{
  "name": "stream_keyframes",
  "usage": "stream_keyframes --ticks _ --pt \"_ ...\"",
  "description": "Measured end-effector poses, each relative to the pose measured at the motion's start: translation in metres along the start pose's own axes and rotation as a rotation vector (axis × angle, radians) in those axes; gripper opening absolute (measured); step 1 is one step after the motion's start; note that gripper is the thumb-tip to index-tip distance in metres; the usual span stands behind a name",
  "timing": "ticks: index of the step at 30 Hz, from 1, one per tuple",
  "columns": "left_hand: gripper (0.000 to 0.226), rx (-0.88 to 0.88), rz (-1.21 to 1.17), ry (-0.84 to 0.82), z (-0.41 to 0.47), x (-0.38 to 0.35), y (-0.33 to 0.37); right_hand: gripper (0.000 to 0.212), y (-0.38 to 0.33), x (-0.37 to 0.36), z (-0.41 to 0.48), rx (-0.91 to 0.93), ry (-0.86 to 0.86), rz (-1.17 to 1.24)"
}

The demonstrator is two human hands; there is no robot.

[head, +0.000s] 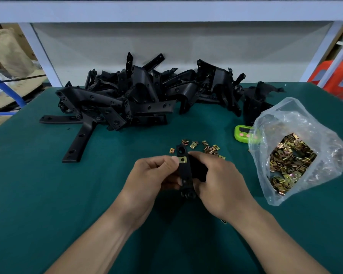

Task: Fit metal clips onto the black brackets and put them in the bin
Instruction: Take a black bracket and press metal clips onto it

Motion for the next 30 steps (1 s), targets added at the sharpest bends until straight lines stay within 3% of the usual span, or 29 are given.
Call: stream_keyframes --ticks 3,6,9,15,22,26,28,30 --pt "0.026 -0.044 0.094 0.021 0.003 0.006 0.005 0.057 -0.001 0.001 0.000 -0.007 -0.007 -0.009" --pt "0.009 -0.233 0.411 0.224 0.012 0.034 0.026 0.055 0.006 0.012 0.002 -0.019 0.049 -0.087" --pt "0.011 -0.346 0.633 0.337 0.009 0.051 0.041 0.055 0.022 0.021 0.007 -0.091 0.101 -0.185" --pt "0.023 -0.428 1.068 -0.008 -0.003 0.003 0.010 0.056 0.029 0.017 0.009 -0.112 0.084 -0.237" --pt "0.007 -0.493 1.111 0.007 -0.001 -0.001 0.008 0.059 0.028 0.013 0.006 -0.097 0.071 -0.244" --pt "0.013 -0.593 1.158 0.182 -0.006 0.002 0.014 0.060 0.029 0.014 0.006 -0.100 0.075 -0.238" --pt "0.014 -0.498 1.017 0.289 -0.004 0.012 0.016 0.059 0.029 0.014 0.006 -0.101 0.079 -0.232" --pt "0.021 -0.330 0.724 0.298 -0.002 0.019 0.011 0.056 0.027 0.014 0.006 -0.096 0.079 -0.224"
Point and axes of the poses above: each hand's wrist, its own z-axis towards the middle knuckle, its own x-axis out of the back of the hand, y = z × x, the point moved 7 cm from there along z, towards the middle knuckle, and after that the axes turned 8 degrees about y, right-handed, at the moved point
